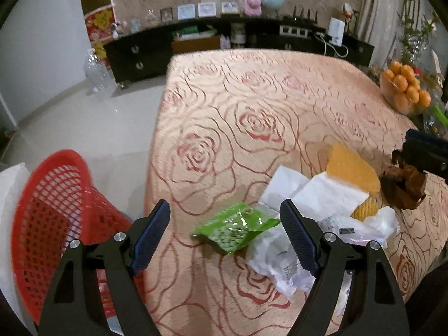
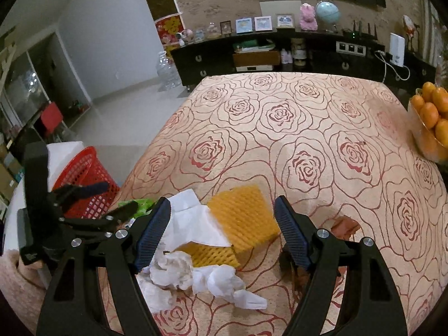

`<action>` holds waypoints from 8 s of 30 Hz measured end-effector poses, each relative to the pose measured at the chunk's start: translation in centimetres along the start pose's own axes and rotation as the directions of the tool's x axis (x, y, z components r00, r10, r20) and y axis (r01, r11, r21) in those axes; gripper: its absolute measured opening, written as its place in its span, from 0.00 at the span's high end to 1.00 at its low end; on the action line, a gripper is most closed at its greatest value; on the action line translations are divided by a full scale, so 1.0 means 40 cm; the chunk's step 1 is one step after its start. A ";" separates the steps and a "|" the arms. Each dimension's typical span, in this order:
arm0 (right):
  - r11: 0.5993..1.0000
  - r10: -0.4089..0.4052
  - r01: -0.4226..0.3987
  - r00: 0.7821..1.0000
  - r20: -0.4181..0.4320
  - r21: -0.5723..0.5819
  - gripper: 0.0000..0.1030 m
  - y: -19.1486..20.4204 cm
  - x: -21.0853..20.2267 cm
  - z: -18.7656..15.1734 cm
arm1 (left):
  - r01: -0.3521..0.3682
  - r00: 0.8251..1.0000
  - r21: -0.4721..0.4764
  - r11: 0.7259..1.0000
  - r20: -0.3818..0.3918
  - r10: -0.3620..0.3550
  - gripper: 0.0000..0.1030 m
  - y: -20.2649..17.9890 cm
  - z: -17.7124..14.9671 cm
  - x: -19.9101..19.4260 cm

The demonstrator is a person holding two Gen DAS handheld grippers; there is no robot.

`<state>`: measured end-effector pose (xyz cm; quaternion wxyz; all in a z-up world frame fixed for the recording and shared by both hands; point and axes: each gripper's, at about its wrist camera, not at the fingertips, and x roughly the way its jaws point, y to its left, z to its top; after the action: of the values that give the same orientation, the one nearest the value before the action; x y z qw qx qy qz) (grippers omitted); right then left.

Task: Collect trash
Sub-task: 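Move both tools back to the table toward the green packet and yellow foam net, then grasp the yellow foam net with the right tool while the left tool approaches the green packet, then grasp the green snack packet with the left tool while the right tool holds the foam net, then carry the packet and foam net over the red basket and open both tools, then move both tools back to the table toward the clear bag and brown cloth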

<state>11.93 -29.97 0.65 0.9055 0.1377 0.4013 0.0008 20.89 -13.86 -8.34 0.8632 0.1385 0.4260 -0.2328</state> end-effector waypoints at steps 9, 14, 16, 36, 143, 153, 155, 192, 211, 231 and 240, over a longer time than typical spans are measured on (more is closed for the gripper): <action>1.000 0.010 -0.010 1.000 -0.006 0.016 0.28 -0.025 0.011 -0.004 | 0.008 0.997 -0.022 1.000 -0.079 -0.010 0.41 -0.003 -0.011 0.077; 1.000 0.011 -0.011 1.000 -0.008 0.018 0.28 -0.033 0.015 -0.003 | 0.009 0.999 0.003 1.000 -0.040 -0.008 0.52 -0.013 -0.010 0.062; 1.000 0.008 -0.008 1.000 -0.008 0.019 0.28 -0.035 0.017 -0.003 | 0.013 0.999 0.005 1.000 -0.034 -0.013 0.54 -0.014 -0.008 0.056; 0.999 -0.041 0.043 0.994 -0.102 0.019 0.28 -0.060 0.134 -0.012 | 0.146 0.989 -0.163 0.976 0.062 -0.137 0.69 0.079 0.018 -0.043; 0.998 0.003 -0.007 0.997 0.078 0.057 0.64 -0.035 0.043 0.048 | 0.108 0.994 -0.066 0.992 -0.023 -0.109 0.65 0.020 -0.017 -0.001; 0.999 0.006 -0.013 0.993 0.115 0.052 0.64 -0.017 0.026 0.069 | 0.063 0.980 -0.151 0.987 0.196 -0.033 0.65 0.085 0.024 -0.149; 0.999 0.009 -0.014 0.993 0.118 0.045 0.64 -0.004 0.026 0.074 | 0.047 0.975 -0.166 0.985 0.223 -0.009 0.65 0.098 0.025 -0.173; 0.884 0.283 -0.272 0.959 -0.028 -0.381 0.64 0.529 0.200 0.134 | -0.272 0.921 -0.439 0.856 0.138 0.363 0.65 0.482 -0.073 -0.276; 0.845 0.315 -0.340 0.940 -0.130 -0.413 0.42 0.630 0.277 0.081 | -0.260 0.940 -0.457 0.850 0.080 0.331 0.55 0.528 -0.109 -0.248; 0.872 0.289 -0.300 0.953 -0.086 -0.386 0.37 0.585 0.257 0.089 | -0.290 0.913 -0.470 0.834 0.124 0.388 0.25 0.514 -0.103 -0.287; 0.916 0.229 -0.217 0.973 -0.004 -0.337 0.32 0.492 0.192 0.119 | -0.258 0.919 -0.450 0.855 0.158 0.360 0.25 0.477 -0.085 -0.296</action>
<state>22.74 -11.37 3.02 0.9167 0.0268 0.3608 0.1698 22.28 7.27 -0.11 0.9431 -0.0121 0.3321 -0.0078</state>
